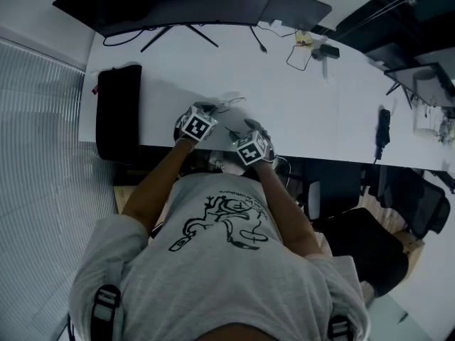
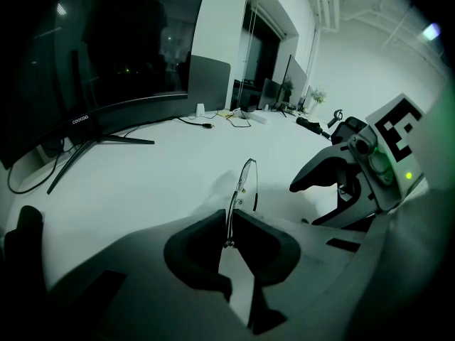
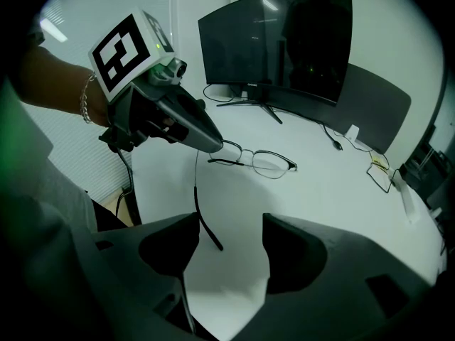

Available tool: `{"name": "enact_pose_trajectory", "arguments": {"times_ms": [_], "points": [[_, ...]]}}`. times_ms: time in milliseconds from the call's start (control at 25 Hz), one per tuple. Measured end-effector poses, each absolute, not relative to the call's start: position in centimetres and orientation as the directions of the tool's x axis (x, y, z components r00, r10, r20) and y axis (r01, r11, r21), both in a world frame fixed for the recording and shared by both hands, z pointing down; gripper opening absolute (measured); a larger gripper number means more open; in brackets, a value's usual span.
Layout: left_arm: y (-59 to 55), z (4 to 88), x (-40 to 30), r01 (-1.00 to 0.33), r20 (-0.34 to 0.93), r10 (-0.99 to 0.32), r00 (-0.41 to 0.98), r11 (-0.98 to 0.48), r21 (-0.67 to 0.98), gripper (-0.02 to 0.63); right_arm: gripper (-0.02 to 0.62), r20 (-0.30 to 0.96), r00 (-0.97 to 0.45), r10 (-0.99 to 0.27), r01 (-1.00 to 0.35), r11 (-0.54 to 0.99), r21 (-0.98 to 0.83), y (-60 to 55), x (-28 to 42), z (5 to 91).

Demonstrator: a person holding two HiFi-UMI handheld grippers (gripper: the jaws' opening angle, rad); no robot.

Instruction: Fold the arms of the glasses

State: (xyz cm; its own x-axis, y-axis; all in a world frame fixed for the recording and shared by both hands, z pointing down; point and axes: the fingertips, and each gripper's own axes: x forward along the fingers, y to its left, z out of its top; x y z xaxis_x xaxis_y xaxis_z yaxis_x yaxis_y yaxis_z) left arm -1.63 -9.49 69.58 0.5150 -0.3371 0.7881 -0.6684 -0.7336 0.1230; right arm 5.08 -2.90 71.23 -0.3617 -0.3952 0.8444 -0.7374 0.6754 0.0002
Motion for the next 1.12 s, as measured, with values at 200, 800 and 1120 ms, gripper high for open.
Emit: {"name": "enact_pose_trajectory", "arguments": {"times_ms": [200,800,1120], "points": [[-8.9,69.7,-1.7,-0.668,0.798,-0.321,0.511,-0.733,0.132,0.046,0.285,0.846,-0.351,-0.402,-0.746,0.666,0.007,-3.0,5.6,71.2],[-8.2,69.3,-1.5,-0.648,0.793,-0.310,0.524,-0.749,0.136,0.046,0.285,0.852,-0.324,-0.412,-0.762,0.647,0.022,-3.3,6.4,71.7],[-7.9,69.3,-1.6,-0.639,0.791,-0.309,0.527,-0.759,0.129,0.044,0.284,0.849,-0.328,-0.413,-0.768,0.641,0.015,-3.4,6.3,71.4]]}}
